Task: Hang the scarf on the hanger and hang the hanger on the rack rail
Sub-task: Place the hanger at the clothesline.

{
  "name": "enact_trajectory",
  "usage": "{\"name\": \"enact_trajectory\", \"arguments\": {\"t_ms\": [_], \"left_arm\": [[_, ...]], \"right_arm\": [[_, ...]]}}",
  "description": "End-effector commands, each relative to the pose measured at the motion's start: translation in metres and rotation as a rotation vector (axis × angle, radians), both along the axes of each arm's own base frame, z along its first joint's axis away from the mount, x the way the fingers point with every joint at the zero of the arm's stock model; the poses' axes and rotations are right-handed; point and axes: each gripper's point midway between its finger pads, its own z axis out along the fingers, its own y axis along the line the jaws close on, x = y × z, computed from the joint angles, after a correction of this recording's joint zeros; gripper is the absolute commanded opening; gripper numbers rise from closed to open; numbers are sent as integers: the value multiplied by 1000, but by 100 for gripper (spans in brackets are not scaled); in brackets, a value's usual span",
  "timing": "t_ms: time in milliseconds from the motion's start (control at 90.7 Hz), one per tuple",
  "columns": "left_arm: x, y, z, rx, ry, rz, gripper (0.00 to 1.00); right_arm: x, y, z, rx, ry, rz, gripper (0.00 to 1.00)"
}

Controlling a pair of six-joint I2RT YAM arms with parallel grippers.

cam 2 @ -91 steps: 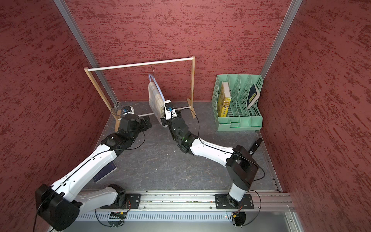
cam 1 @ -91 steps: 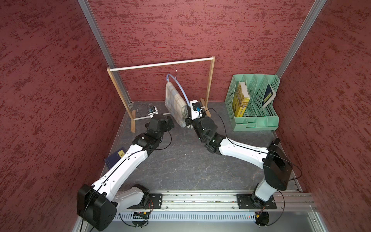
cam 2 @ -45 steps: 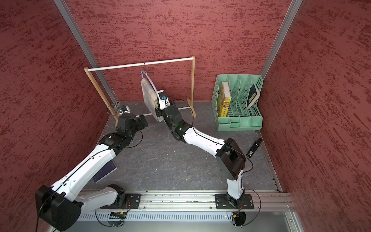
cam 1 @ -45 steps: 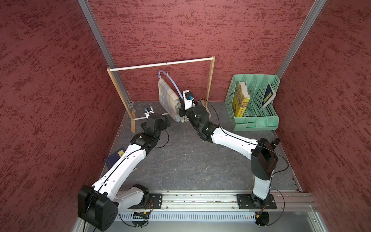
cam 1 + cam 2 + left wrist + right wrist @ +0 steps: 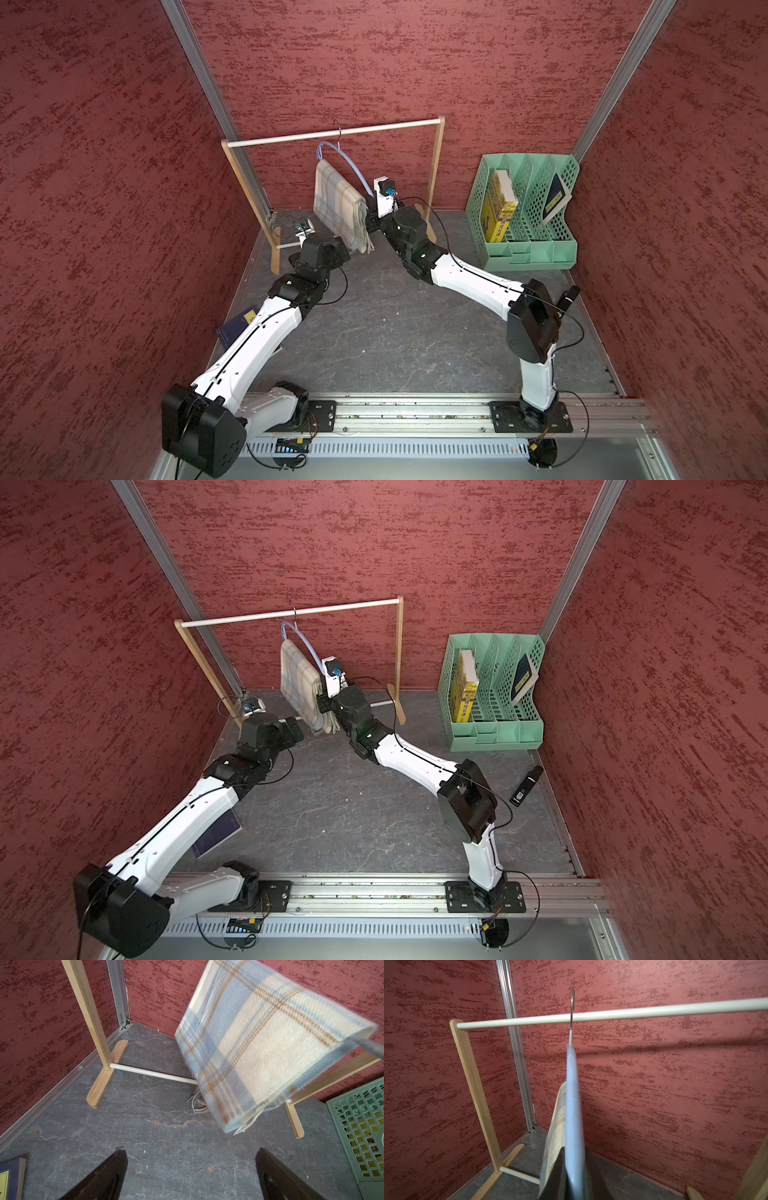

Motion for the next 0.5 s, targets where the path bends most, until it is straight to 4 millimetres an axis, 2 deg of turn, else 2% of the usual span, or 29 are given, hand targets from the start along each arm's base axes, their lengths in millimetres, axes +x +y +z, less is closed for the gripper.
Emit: {"name": "enact_trajectory", "arguments": {"t_ms": [0, 154, 309, 386, 397, 408, 419, 441, 485], "left_arm": [[6, -1, -2, 8, -4, -16, 100], [8, -2, -5, 10, -1, -19, 100], [9, -4, -6, 7, 0, -25, 100], [10, -5, -7, 13, 5, -32, 100], [9, -5, -6, 14, 5, -33, 100], [9, -5, -6, 16, 5, -35, 100], [9, -5, -6, 18, 5, -35, 100], [9, -5, -5, 23, 2, -37, 100], [9, -6, -3, 39, -4, -43, 100]], "right_arm": [[8, -7, 32, 108, -45, 8, 0], [14, -6, 16, 105, -16, 10, 0], [11, -7, -4, 103, 38, 23, 1], [8, -10, -20, 79, 94, 20, 63], [8, -11, -22, 74, 103, 19, 69], [7, -11, -24, 70, 110, 18, 84], [6, -12, -26, 65, 117, 16, 91], [5, -14, -30, 50, 134, 11, 97], [1, -20, -42, 18, 174, -1, 98]]}}
